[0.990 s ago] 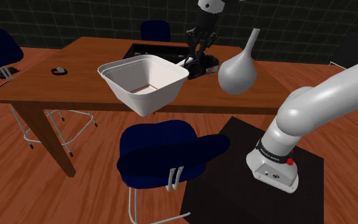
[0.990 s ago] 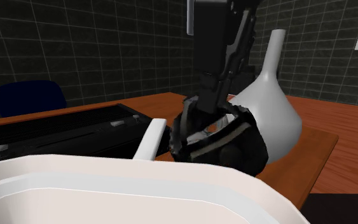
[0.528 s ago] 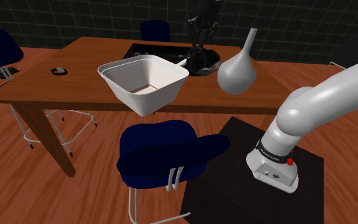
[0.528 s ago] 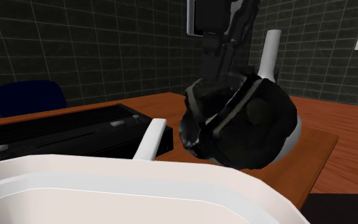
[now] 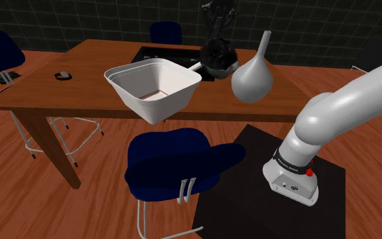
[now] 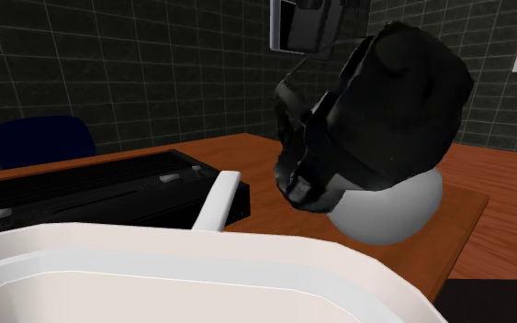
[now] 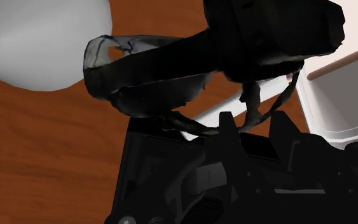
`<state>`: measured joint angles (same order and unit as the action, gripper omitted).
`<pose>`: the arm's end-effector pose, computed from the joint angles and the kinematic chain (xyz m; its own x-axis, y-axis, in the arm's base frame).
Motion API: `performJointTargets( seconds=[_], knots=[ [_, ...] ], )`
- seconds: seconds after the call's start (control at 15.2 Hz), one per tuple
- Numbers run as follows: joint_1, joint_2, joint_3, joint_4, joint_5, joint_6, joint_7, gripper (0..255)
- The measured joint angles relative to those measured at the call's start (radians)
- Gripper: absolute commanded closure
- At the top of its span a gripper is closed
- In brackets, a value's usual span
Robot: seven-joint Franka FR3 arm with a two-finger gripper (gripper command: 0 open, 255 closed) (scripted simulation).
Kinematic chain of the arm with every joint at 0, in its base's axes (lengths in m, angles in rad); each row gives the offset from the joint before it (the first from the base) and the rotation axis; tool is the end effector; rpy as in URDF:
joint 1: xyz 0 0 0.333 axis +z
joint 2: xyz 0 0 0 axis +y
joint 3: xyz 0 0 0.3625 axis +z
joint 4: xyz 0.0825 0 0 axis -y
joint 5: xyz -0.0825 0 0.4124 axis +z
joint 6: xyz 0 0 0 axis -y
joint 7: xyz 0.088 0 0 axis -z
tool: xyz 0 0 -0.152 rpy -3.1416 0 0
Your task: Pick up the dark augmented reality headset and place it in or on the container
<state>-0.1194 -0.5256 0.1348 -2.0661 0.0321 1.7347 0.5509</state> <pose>0.4162 0.0246 0.6482 0.8358 -0.5189 0.1795 -0.5155 -0.8541 -0.0687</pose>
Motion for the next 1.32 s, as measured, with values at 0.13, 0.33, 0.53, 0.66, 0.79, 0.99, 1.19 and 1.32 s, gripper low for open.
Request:
performJointTargets(
  seconds=[0.13, 0.33, 0.53, 0.66, 0.79, 0.99, 1.19, 1.32],
  knots=[
    [-0.001, 0.009, 0.000, 0.034, -0.001, -0.025, 0.000, 255],
    [-0.002, 0.021, -0.002, 0.085, -0.003, -0.064, -0.001, 255],
    [-0.004, 0.036, -0.001, 0.138, -0.005, -0.102, 0.001, 255],
    [-0.002, 0.052, 0.007, 0.171, -0.005, -0.119, 0.010, 255],
    [0.003, 0.096, 0.034, 0.233, -0.006, -0.138, 0.043, 255],
    [0.014, 0.164, 0.086, 0.329, -0.011, -0.166, 0.109, 255],
    [0.028, 0.258, 0.147, 0.453, -0.029, -0.199, 0.184, 255],
    [0.037, 0.332, 0.183, 0.558, -0.052, -0.235, 0.228, 255]
  ],
)
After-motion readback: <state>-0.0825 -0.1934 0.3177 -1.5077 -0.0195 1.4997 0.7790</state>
